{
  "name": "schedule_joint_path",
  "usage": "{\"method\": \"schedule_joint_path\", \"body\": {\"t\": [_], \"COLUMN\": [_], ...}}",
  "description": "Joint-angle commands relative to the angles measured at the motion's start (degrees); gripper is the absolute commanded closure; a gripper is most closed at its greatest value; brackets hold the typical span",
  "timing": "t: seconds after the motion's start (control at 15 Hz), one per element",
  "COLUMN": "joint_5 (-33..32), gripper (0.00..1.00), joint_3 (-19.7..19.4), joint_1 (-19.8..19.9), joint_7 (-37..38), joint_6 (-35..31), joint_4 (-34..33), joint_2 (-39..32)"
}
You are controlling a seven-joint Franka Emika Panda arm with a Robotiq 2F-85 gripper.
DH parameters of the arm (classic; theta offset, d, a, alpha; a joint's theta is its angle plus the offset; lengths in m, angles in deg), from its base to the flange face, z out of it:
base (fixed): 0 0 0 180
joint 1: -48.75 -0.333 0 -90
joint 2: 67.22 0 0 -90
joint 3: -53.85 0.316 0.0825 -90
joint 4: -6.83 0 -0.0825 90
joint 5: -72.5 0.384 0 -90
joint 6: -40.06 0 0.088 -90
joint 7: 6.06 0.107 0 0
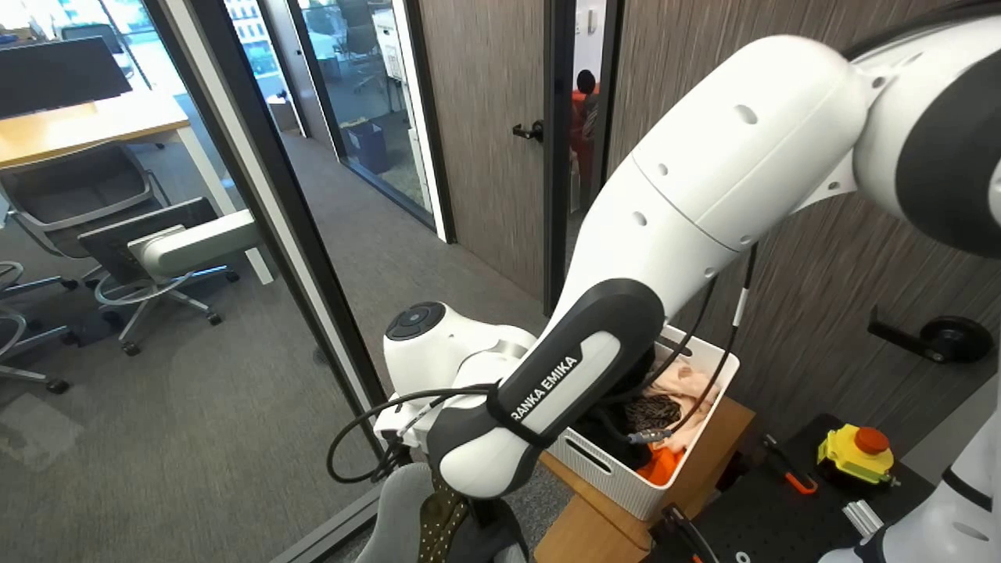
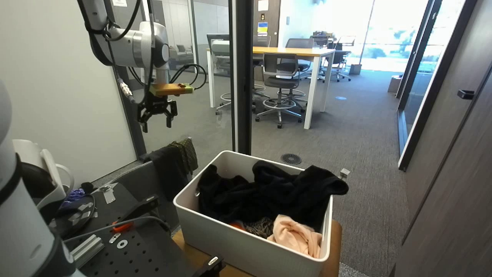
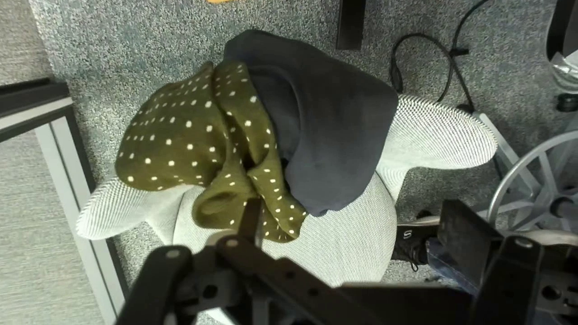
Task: Put the green piece of clothing inside the basket.
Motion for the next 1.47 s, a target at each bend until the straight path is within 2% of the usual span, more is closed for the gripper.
{"method": "schedule_joint_path", "body": {"t": [0.0,0.67,1.4], "joint_5": [-1.8,-6.7,-6.9], "gripper": [0.0,0.0,0.0], "joint_3": [-0.1,-3.1,-4.1], "joint_1": [-1.1,-2.5,-3.3], "joint_7": [-1.0,-0.7,0.0], "joint_6": [-1.3,-1.5,-0.8], "joint_4": [-5.1,-16.5,-24.5], "joint_2": [-5.5,-17.0,-25.2]}}
